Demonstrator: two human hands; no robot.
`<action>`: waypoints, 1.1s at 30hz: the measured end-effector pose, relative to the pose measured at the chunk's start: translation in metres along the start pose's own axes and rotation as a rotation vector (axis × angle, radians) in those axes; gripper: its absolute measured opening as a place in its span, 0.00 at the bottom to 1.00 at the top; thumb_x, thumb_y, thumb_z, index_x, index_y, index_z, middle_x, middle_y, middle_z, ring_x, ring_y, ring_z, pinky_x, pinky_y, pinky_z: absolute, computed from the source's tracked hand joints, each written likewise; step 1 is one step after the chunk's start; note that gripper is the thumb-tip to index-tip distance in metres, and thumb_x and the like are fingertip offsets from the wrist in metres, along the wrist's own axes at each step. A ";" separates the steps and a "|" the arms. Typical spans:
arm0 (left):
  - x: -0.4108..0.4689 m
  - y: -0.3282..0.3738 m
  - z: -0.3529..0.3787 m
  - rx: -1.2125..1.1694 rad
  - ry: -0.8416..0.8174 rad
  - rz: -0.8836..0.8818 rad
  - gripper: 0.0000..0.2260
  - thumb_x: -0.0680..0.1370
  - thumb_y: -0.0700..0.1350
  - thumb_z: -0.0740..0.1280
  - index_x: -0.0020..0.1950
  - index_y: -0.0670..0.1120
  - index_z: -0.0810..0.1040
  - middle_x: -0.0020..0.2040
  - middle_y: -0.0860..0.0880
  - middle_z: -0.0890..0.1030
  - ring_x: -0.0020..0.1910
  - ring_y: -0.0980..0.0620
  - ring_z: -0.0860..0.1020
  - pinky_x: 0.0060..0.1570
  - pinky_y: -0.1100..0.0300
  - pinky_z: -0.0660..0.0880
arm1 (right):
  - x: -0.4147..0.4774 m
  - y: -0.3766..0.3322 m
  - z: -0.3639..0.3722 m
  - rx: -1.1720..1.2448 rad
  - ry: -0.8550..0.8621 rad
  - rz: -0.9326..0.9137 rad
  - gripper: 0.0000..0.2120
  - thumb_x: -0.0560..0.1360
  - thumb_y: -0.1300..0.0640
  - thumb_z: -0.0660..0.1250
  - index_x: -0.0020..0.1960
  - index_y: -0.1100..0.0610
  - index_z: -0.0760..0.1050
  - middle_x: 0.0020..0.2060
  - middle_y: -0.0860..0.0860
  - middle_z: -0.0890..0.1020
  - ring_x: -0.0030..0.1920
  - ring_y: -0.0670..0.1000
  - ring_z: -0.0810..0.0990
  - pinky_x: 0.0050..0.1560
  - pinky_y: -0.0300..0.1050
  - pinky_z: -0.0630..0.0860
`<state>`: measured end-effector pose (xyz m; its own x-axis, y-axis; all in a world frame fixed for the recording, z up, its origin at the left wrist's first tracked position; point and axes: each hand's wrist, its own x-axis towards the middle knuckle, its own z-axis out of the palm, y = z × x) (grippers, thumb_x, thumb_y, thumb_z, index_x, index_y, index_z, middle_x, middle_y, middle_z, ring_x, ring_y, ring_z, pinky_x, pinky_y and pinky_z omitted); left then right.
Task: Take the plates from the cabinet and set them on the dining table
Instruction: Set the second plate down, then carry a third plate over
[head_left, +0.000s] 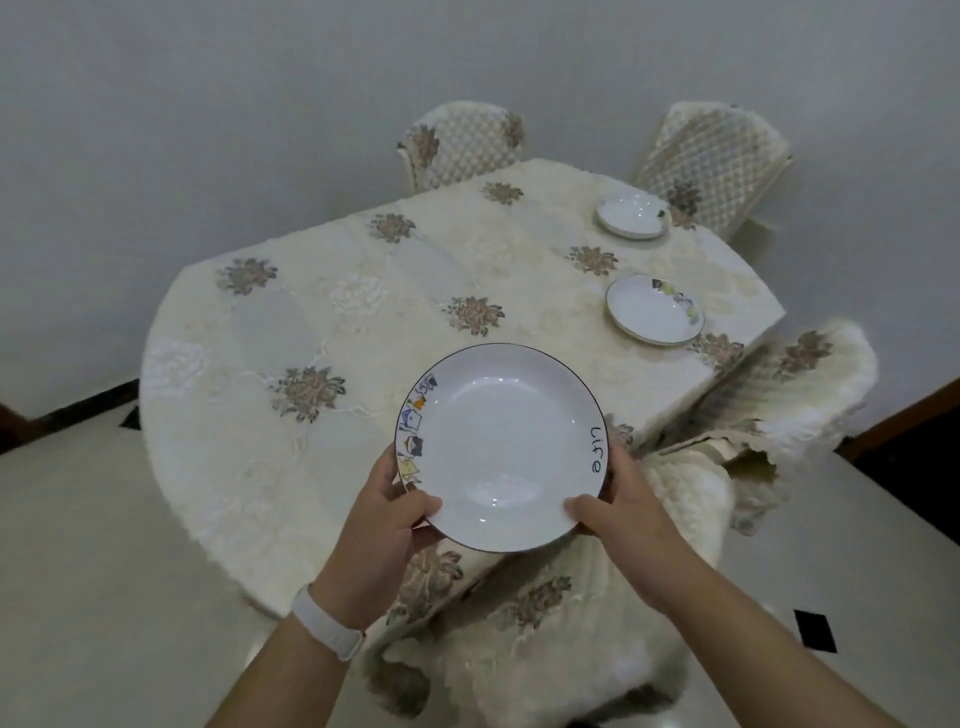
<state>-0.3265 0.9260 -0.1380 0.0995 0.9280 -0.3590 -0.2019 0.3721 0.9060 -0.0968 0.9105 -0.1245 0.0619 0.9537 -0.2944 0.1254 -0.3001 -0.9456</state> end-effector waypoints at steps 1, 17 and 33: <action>0.006 -0.003 0.005 -0.011 0.029 -0.009 0.28 0.75 0.27 0.57 0.67 0.55 0.73 0.56 0.47 0.83 0.50 0.45 0.82 0.50 0.43 0.79 | 0.012 0.000 -0.006 -0.017 -0.030 0.007 0.28 0.73 0.74 0.63 0.59 0.43 0.71 0.48 0.43 0.84 0.48 0.43 0.82 0.46 0.41 0.81; 0.092 -0.038 0.076 -0.097 0.468 -0.138 0.28 0.74 0.27 0.60 0.63 0.56 0.76 0.56 0.47 0.84 0.51 0.47 0.82 0.46 0.52 0.80 | 0.177 0.037 -0.065 -0.207 -0.416 0.114 0.27 0.73 0.67 0.66 0.68 0.49 0.66 0.53 0.47 0.81 0.52 0.53 0.80 0.48 0.51 0.83; 0.146 -0.085 0.058 -0.173 0.576 -0.232 0.28 0.73 0.25 0.59 0.62 0.54 0.76 0.56 0.45 0.83 0.52 0.46 0.81 0.42 0.56 0.81 | 0.253 0.073 -0.048 -0.557 -0.568 0.097 0.31 0.73 0.57 0.70 0.72 0.49 0.61 0.55 0.46 0.78 0.52 0.47 0.77 0.46 0.42 0.73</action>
<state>-0.2387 1.0284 -0.2548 -0.3701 0.6657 -0.6480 -0.3973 0.5171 0.7581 -0.0249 1.1287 -0.2617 -0.3965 0.7432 -0.5389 0.6304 -0.2063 -0.7484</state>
